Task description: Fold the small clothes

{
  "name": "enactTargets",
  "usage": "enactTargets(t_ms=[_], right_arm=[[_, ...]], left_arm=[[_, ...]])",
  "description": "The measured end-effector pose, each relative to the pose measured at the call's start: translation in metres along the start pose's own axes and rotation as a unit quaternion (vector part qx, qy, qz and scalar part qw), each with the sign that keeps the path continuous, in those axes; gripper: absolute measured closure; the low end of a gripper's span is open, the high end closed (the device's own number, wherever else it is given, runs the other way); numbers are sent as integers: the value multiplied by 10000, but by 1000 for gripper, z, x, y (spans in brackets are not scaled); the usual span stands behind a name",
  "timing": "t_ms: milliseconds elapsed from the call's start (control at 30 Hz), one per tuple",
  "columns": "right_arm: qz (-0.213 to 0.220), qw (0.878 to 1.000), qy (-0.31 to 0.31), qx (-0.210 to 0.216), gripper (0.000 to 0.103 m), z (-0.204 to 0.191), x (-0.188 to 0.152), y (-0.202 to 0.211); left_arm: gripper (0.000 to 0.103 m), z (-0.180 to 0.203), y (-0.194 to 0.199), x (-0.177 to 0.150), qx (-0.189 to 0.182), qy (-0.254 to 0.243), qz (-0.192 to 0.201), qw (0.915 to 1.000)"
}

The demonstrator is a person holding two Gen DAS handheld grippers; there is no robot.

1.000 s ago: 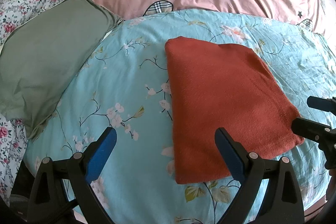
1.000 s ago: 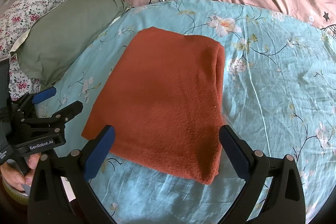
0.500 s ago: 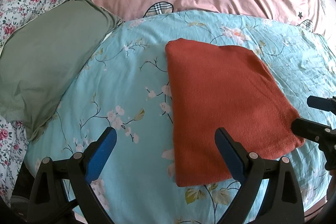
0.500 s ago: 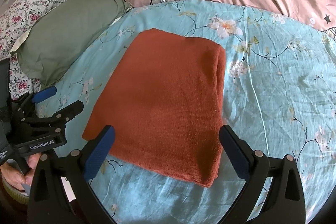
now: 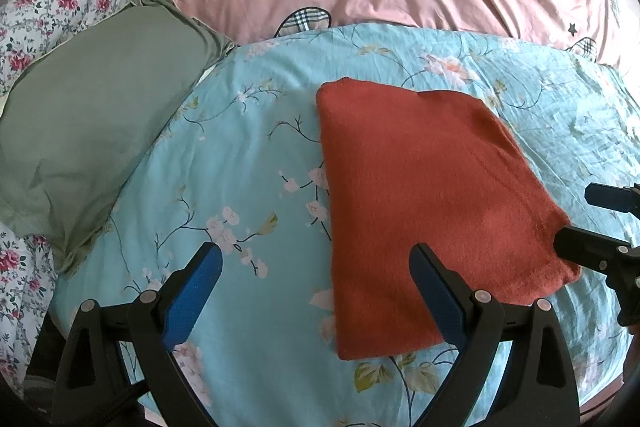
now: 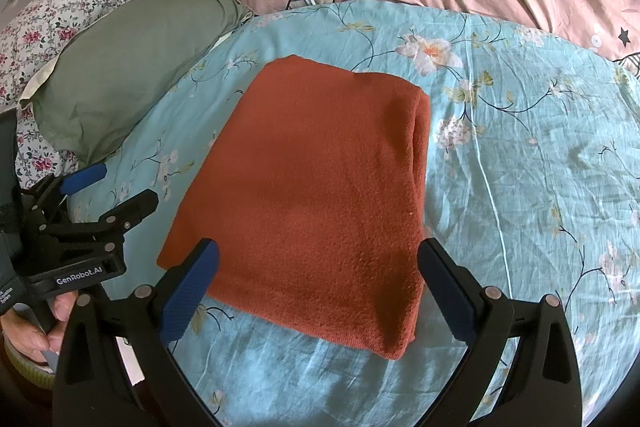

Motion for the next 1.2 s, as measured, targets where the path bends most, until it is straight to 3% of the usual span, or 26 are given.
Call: enactTargets(t_ms=[833, 1067, 1200], right_arm=[[6, 10000, -3, -12, 4, 2, 4, -1], [-17, 10000, -72, -7, 4, 13, 13, -10], [-34, 9999, -95, -27, 4, 17, 17, -15]], left_arm=[[8, 4, -2, 3, -17, -45, 20, 10000], [8, 5, -10, 10, -171, 10, 38, 9998], [8, 2, -18, 15, -65, -56, 16, 10000]])
Point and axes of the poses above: each gripper's, at about its wrist camera, not at the fingertips, and y roughly against the way its jaws point, z to its right, x to its top, the point moved 8 cm from there along -y, roughly the way its jaws point, and after that the axes turned 7 degrees about z, right-handed, at the moved point
